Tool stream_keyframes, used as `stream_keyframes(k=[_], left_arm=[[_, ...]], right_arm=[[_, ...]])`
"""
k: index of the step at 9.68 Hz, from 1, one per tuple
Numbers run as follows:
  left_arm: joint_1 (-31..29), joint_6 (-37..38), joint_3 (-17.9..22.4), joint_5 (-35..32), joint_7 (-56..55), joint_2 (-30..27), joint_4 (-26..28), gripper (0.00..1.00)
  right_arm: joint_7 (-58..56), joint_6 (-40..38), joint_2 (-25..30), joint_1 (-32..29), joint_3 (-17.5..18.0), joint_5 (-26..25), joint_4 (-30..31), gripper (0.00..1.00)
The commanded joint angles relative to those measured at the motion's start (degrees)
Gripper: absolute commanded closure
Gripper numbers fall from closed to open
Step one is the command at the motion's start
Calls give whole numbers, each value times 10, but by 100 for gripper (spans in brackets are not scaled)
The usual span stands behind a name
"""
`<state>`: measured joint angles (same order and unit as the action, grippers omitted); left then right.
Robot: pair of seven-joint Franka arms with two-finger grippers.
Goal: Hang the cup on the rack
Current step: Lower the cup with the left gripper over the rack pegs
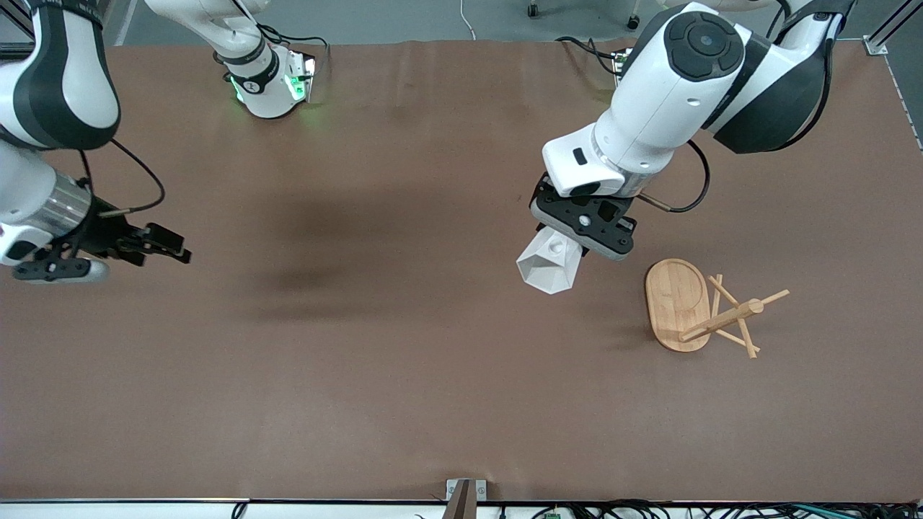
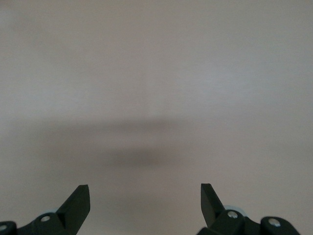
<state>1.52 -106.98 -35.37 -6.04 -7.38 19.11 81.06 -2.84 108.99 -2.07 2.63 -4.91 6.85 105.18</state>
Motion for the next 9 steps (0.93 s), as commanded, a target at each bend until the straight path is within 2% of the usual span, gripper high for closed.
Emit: stream_keyframes(k=[1,2,4,6,9], left_arm=[[-9,18,31,-6,-23,-15,9,99],[12,19,82,13,-22,-34,22,99],[29,9,159,94,-6,-87,100,99],[43,-27,203,100,30,-142,206,98],[40,-89,225,105,123,-173,305,98]], right_arm=[[28,-146,25,-23,19,-91,-107,0],[53,-194,23,-33,18,-103,-158,0],[61,-235,54,-54,18,-93,-179,0],[55,-276,67,-91,20,-52,-182,0],[52,-280,56,-88,18,-61,-218,0]])
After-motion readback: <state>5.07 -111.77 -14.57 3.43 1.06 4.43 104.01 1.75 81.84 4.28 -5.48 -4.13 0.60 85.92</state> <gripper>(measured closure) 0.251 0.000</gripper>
